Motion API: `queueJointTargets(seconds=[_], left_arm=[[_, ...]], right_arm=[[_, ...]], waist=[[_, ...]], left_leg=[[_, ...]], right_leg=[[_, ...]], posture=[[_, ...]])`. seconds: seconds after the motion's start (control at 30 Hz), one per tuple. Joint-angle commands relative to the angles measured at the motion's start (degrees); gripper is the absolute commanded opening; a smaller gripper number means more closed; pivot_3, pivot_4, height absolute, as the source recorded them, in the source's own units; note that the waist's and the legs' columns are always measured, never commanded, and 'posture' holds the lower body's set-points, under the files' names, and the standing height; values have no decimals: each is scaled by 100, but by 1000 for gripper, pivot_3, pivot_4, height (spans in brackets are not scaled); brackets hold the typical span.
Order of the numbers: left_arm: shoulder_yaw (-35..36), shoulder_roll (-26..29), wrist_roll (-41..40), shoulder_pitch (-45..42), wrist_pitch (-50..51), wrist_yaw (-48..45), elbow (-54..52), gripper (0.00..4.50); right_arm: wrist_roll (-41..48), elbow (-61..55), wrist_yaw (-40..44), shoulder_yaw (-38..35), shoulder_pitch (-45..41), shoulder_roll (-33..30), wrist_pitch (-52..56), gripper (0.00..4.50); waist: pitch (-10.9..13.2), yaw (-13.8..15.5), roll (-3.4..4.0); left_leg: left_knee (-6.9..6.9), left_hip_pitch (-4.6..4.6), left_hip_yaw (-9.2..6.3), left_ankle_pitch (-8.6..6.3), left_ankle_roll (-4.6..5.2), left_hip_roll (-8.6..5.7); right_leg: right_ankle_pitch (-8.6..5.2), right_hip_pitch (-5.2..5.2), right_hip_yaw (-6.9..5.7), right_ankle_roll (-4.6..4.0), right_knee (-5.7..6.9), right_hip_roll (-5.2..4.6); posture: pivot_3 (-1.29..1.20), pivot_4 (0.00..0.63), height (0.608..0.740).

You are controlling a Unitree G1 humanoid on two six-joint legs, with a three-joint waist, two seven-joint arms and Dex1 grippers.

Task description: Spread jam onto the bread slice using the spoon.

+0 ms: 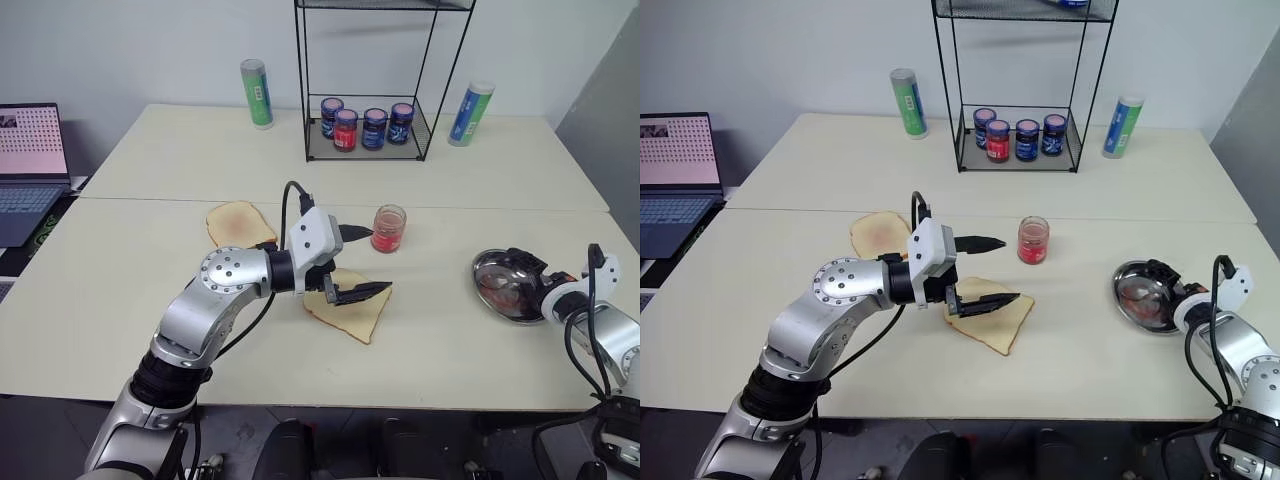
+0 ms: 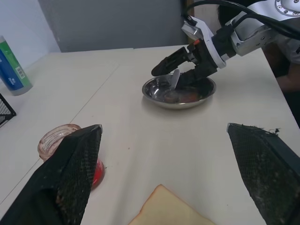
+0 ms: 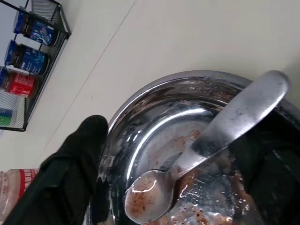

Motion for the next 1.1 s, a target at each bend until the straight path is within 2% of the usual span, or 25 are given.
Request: queueJointTargets(seconds=[0.03,0.5,0.87,1.1], left_arm=[[175,16,-73,-66,2,48,-257,4500],[152,20,-143,-152,104,33,-266,4500],[226,109,-194,-156,98,12,-222,4500],[635,328,-191,53,-26,41,-46,4500]], right_arm=[[-172,99,46,-109,-78,-16,-87,3298],[-515,-16,653,81,-174,27,79,136],[-284,-734,1269,149,-154,-137,428,51],[-373,-1495,1547,449,-850,-508,419,51]], waist=[[0,0,0],[0,-14,0],[0,-103,1],[5,-155,8]], left_leg=[[0,0,0,0,0,0],[-1,2,1,0,0,2],[-3,4,0,0,0,9],[-5,3,0,0,0,8]], right_leg=[[0,0,0,0,0,0],[0,-1,0,0,1,2],[0,-1,1,0,3,6],[-7,-6,0,12,5,7]], posture=[[0,150,740],[0,150,740],[0,150,740],[0,150,740]])
